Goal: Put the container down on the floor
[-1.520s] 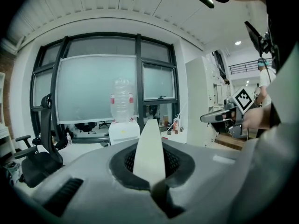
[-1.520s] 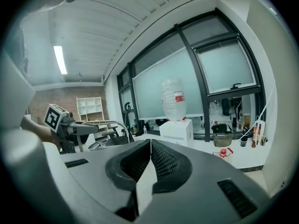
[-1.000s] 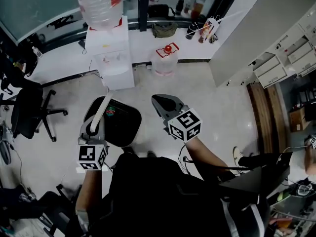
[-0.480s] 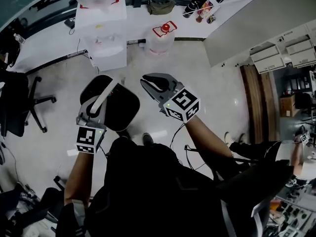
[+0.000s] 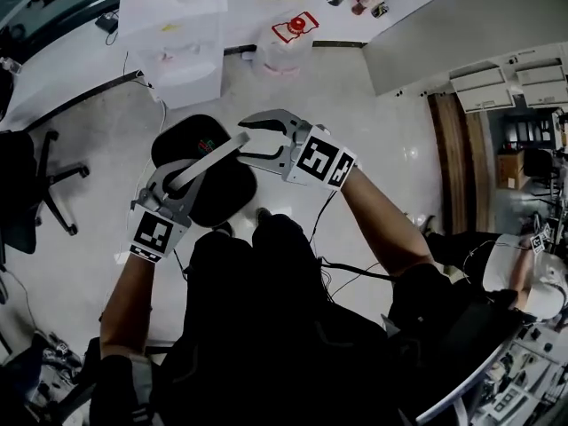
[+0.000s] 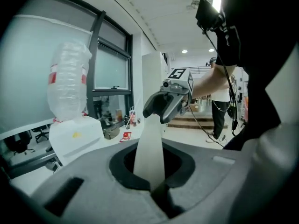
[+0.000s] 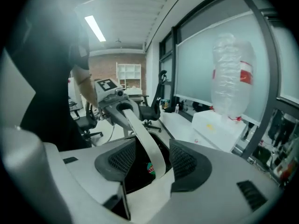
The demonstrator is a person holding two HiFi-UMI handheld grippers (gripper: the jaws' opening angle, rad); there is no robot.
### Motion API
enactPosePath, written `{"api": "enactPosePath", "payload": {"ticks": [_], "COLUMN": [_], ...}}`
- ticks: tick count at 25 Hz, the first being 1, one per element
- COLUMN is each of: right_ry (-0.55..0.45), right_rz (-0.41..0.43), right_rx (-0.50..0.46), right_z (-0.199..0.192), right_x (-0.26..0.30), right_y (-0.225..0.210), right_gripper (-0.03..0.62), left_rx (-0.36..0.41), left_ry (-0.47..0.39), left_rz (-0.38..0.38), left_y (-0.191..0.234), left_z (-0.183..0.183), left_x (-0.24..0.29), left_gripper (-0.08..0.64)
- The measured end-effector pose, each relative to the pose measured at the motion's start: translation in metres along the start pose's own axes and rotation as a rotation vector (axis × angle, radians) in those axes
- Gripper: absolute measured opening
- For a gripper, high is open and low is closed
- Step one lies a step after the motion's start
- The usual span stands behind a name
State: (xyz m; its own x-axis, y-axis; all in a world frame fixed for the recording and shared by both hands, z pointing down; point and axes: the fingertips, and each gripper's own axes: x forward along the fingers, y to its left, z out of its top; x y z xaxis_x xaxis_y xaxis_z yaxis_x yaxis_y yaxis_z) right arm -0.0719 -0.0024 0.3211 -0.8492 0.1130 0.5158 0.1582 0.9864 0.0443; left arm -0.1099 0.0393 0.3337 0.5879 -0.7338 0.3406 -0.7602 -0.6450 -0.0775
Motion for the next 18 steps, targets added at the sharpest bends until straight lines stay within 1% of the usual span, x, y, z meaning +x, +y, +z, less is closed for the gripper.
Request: {"api": "enactPosePath", "payload": {"ticks": [4, 6, 7, 8, 13, 15, 18], "right_ry": [0.098, 0.118, 0.120, 0.121, 0.154, 0.167, 0.183], "right_rz": [0.097, 0.146, 0.167, 0.189, 0.271, 0.291, 0.300], "right_rx": [-0.082, -0.108, -0.124, -0.142, -0.204, -0.207, -0.209], "right_z": [-0.028, -0.036, -0.037, -0.039, -0.064, -0.076, -0.095], "right_x": [0.022, 0.028, 0.028, 0.028, 0.029, 0.033, 0.041], "right_y": [0.002, 0.006, 0.008, 0.009, 0.016, 0.016, 0.013], "right_gripper": [0.190, 0.189, 0.171, 0.122, 0.084, 0.078, 0.078], "left_rx": [0.040, 0.052, 0.052, 0.052, 0.079, 0.090, 0.102], "left_ry": [0.013, 0.020, 0.026, 0.037, 0.132, 0.179, 0.255], "left_rz": [-0.085, -0.117, -0.121, -0.119, -0.110, -0.123, -0.159], "left_y": [-0.003, -0.008, -0.009, -0.010, -0.015, -0.016, -0.018], "left_z": [-0.009, -0.011, -0.012, -0.014, -0.044, -0.062, -0.090], "left_x": [0.017, 0.025, 0.029, 0.032, 0.046, 0.053, 0.065], "left_gripper": [0.011, 0.011, 0.011, 0.012, 0.012, 0.012, 0.013]}}
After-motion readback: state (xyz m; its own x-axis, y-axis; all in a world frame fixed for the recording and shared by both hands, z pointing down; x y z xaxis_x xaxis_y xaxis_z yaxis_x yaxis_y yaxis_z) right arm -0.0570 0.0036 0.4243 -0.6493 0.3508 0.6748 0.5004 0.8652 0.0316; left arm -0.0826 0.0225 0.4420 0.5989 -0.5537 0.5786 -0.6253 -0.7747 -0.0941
